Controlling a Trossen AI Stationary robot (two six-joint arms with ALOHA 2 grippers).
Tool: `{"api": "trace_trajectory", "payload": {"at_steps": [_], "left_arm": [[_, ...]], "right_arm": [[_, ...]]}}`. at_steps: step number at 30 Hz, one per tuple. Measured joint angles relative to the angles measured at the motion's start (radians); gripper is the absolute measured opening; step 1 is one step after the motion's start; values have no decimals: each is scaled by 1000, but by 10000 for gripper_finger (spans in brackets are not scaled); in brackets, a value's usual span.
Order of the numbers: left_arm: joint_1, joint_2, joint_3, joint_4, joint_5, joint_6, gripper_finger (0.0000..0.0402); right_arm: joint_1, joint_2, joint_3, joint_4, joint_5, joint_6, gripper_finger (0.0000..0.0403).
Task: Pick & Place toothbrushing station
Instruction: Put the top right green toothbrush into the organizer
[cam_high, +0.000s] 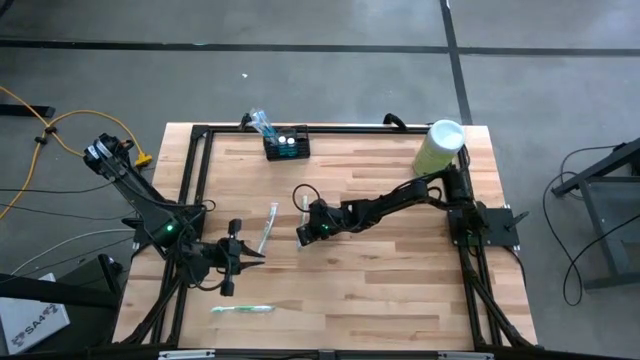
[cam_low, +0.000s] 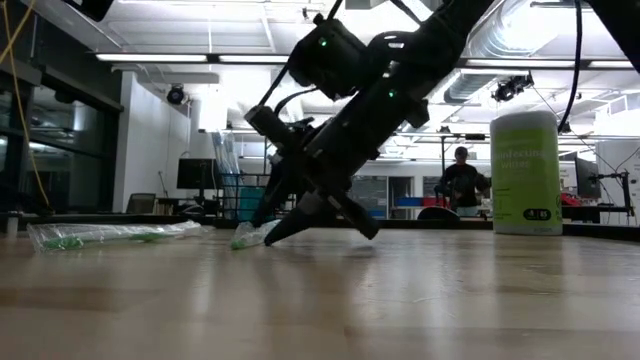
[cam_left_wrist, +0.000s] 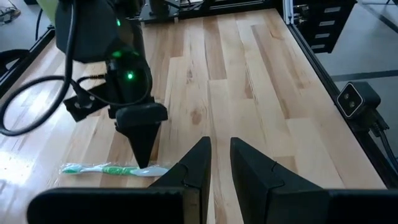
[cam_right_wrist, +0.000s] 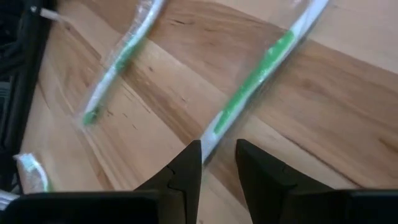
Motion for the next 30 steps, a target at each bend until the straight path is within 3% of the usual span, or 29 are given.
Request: {"api": "trace_trajectory", "payload": {"at_steps": [10,18,30], "left_arm": [[0,0,0,-1,0,0,55],[0,0,0,0,0,1,55],[0,0,0,0,1,1,55]], "right_arm": [[-9,24,1,62,-6,-4,88],[-10,26,1,61,-4,-77,7],[41,28,-1,65,25,-237,3]]}}
